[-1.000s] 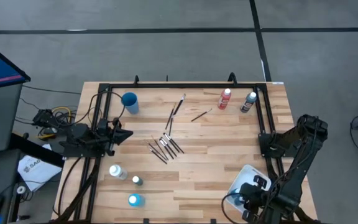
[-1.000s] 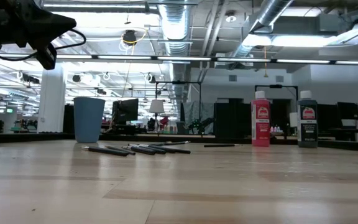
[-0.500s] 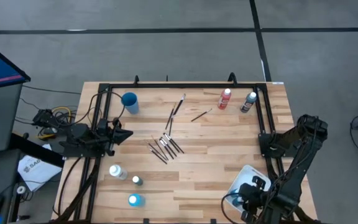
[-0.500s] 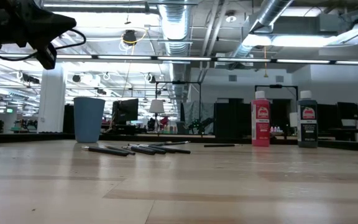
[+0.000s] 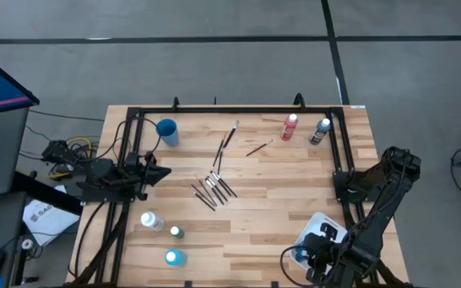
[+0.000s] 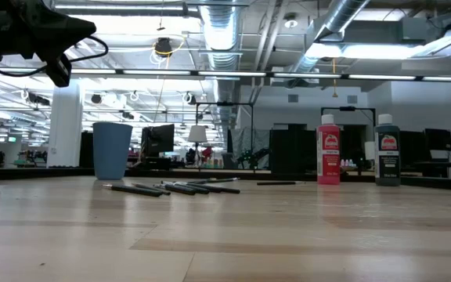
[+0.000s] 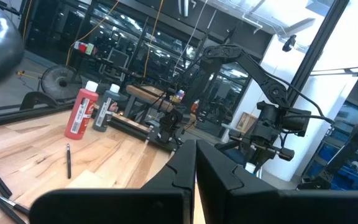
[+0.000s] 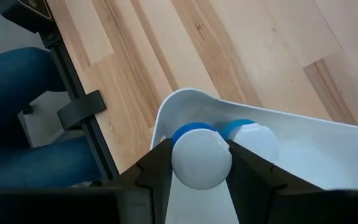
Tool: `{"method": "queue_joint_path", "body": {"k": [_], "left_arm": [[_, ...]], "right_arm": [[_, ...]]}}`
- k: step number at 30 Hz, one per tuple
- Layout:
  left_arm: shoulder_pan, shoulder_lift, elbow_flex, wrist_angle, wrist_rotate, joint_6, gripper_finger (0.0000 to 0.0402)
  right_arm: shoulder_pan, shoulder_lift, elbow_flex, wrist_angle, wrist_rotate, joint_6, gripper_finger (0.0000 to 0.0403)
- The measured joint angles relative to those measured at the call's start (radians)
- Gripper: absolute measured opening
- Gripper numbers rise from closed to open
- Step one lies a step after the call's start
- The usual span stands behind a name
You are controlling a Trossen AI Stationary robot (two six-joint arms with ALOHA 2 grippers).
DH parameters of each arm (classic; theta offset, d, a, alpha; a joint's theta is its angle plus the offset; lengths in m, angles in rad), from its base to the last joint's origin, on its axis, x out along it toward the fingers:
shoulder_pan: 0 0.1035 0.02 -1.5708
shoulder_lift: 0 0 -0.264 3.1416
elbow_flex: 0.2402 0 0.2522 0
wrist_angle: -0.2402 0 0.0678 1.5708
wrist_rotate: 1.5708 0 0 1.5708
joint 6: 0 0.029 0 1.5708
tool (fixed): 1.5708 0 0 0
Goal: Pick & Place Paint Supplies
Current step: Put the small blue paint bottle into the white bin
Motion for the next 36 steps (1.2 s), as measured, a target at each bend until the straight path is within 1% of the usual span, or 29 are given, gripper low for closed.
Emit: {"method": "queue_joint_path", "body": {"k": [9,15,19,30,36], "left_arm": [[0.000,0.000,0.000,0.001,0.000,0.000,0.0004],[0.000,0.000,0.000,0.001,0.000,0.000,0.0004],[0.000,0.000,0.000,0.002,0.000,0.000,0.0004],[0.000,0.000,0.000,0.005,0.000,0.000,0.0004],[0.000,0.000,0.000,0.005,0.000,0.000,0.0004]], "right_arm": [[-0.006,0.000,0.000,0.000,0.000,0.001,0.0131],[-0.013,0.056,-0.002,-0.001,-0.013,-0.013,0.0130],[-0.019,0.064,-0.002,-0.001,-0.028,-0.024,0.0132],[-0.019,0.062,-0.002,0.001,-0.029,-0.019,0.0158],[-0.020,0.017,0.015,-0.001,-0.030,-0.045,0.0176]]}}
